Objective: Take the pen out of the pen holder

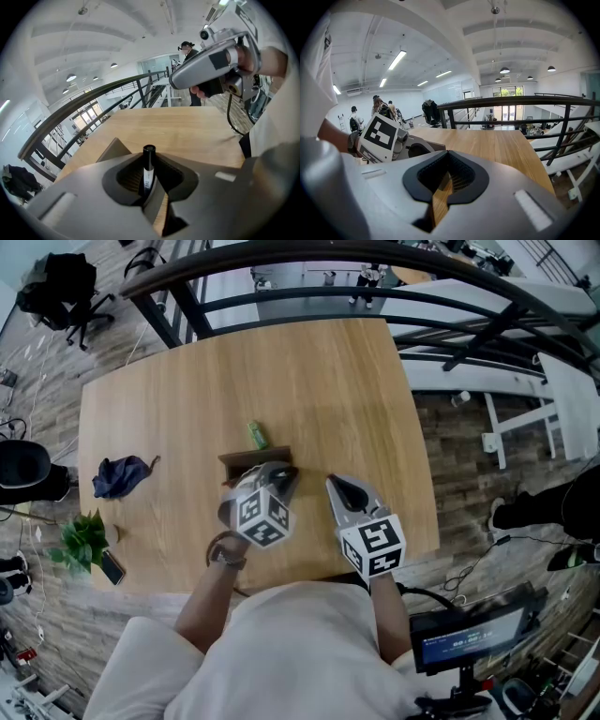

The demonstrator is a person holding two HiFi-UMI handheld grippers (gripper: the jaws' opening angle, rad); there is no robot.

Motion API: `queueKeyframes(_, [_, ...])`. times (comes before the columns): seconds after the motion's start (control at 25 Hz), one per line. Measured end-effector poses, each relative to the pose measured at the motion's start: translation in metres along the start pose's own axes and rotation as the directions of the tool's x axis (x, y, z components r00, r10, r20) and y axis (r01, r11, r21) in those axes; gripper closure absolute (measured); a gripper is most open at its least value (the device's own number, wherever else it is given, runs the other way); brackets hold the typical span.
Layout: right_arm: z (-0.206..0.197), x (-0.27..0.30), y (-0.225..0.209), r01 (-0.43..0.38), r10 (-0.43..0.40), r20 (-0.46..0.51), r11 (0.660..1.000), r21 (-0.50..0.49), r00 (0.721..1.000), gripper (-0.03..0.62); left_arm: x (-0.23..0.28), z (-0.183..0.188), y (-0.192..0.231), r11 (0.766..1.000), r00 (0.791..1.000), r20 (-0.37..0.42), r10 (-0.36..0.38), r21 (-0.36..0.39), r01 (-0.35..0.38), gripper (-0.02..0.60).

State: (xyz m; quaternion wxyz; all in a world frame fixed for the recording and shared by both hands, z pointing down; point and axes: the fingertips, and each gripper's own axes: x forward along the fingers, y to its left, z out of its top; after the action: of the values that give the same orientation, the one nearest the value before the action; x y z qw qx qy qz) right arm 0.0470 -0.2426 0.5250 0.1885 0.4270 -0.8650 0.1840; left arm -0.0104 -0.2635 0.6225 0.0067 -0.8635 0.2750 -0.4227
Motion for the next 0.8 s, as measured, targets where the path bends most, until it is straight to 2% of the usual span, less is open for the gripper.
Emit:
queueKeyframes(0.4, [0.007,-0.007,-0.001,0.002,-0.001,0.028,1.000,-0.013,1.000,0.592,-0.009,0.013,0.005,0.999,0.998,0.042,0.047,-0.004,-0.046,0.511])
queueKeyframes(0.8, [0.017,-0.014,0.001,0.003,-0.001,0.054,1.000,-0.029,0.999,0.592,-0.023,0.027,0.013,0.994,0.991,0.099,0.088,-0.074,-0.081,0.511])
